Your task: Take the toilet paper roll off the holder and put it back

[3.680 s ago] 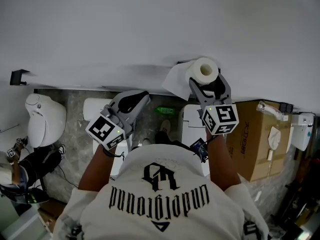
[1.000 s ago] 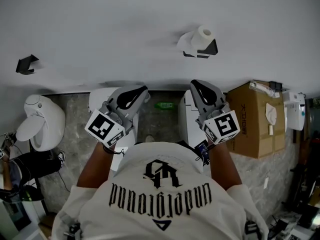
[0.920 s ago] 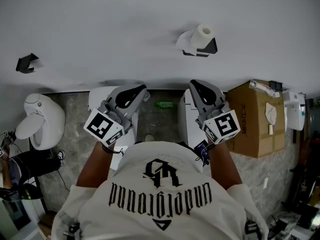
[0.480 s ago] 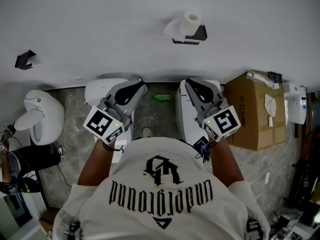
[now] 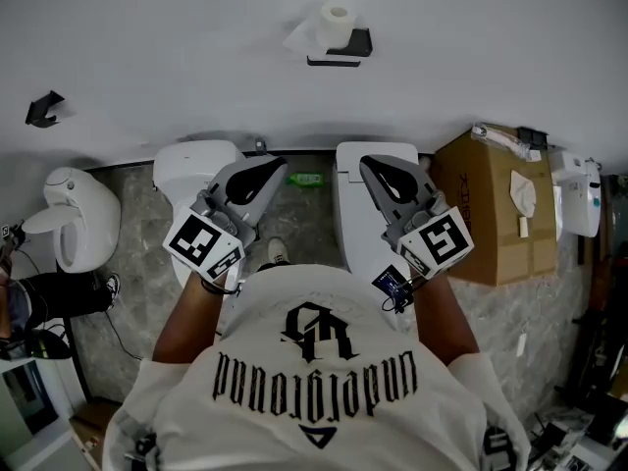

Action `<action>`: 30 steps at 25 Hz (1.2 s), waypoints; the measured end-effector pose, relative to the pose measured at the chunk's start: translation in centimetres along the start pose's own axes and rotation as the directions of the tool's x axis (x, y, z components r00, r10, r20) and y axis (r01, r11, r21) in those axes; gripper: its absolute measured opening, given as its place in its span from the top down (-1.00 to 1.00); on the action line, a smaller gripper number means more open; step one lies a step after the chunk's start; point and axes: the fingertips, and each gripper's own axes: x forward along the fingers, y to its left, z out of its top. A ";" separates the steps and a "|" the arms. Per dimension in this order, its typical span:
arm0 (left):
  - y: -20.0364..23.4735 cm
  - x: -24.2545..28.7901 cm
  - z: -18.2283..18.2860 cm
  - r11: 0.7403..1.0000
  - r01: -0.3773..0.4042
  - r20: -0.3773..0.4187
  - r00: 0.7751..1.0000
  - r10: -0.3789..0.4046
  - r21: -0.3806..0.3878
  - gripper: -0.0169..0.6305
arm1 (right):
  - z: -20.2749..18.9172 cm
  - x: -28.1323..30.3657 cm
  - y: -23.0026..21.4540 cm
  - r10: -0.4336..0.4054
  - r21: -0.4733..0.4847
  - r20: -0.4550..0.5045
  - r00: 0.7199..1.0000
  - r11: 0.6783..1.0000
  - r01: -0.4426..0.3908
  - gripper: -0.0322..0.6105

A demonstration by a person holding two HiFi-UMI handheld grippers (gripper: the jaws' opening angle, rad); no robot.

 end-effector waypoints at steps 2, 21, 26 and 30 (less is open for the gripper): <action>-1.4 0.1 -0.3 1.000 -0.019 -0.004 1.000 0.019 0.005 0.91 | -0.3 -1.5 0.3 0.011 -0.002 0.006 1.000 1.000 -0.011 0.86; -16.9 -1.4 -2.9 0.994 -0.104 -0.048 0.993 0.105 0.020 0.91 | -3.2 -15.0 4.9 0.106 0.024 0.049 0.993 0.994 -0.108 0.86; -19.4 -2.4 -3.0 0.993 -0.114 -0.061 0.991 0.115 0.017 0.91 | -3.5 -17.1 6.6 0.126 0.037 0.044 0.991 0.991 -0.128 0.86; -20.6 -3.5 -2.8 0.994 -0.110 -0.054 0.992 0.111 0.026 0.91 | -3.6 -18.0 8.4 0.136 0.034 0.044 0.990 0.990 -0.138 0.86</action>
